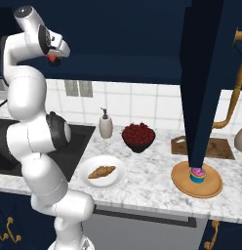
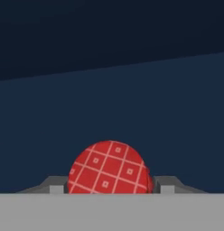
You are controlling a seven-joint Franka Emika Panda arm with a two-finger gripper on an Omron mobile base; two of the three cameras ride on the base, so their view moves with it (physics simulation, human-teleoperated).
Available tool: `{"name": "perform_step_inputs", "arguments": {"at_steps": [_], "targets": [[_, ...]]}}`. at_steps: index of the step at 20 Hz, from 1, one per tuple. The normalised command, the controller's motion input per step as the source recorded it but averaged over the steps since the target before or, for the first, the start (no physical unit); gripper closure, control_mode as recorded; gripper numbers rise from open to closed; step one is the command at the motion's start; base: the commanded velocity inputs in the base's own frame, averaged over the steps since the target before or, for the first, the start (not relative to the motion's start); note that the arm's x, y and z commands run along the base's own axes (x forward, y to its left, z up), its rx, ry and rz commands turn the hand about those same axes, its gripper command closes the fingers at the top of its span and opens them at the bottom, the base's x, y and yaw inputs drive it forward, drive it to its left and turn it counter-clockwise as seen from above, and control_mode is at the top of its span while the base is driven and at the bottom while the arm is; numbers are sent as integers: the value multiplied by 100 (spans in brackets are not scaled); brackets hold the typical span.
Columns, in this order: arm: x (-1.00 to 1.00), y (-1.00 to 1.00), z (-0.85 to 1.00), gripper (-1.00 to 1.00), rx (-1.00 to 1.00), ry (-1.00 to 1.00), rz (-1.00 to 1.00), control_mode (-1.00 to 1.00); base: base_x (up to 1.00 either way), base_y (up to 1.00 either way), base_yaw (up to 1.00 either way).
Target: From the different types of pastries on the counter, select a croissant and place it on the cutting board. Then retrieve a jar of jam from the cabinet and place it alongside the croissant on the cutting board.
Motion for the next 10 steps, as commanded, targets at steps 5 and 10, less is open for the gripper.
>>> {"name": "perform_step_inputs", "arguments": {"at_steps": [5,10], "targets": [[-68,0,10,100,1,-9,1,-100,0,0,0],[-85,-2,1,100,1,-9,0,-100,0,0,0]]}}
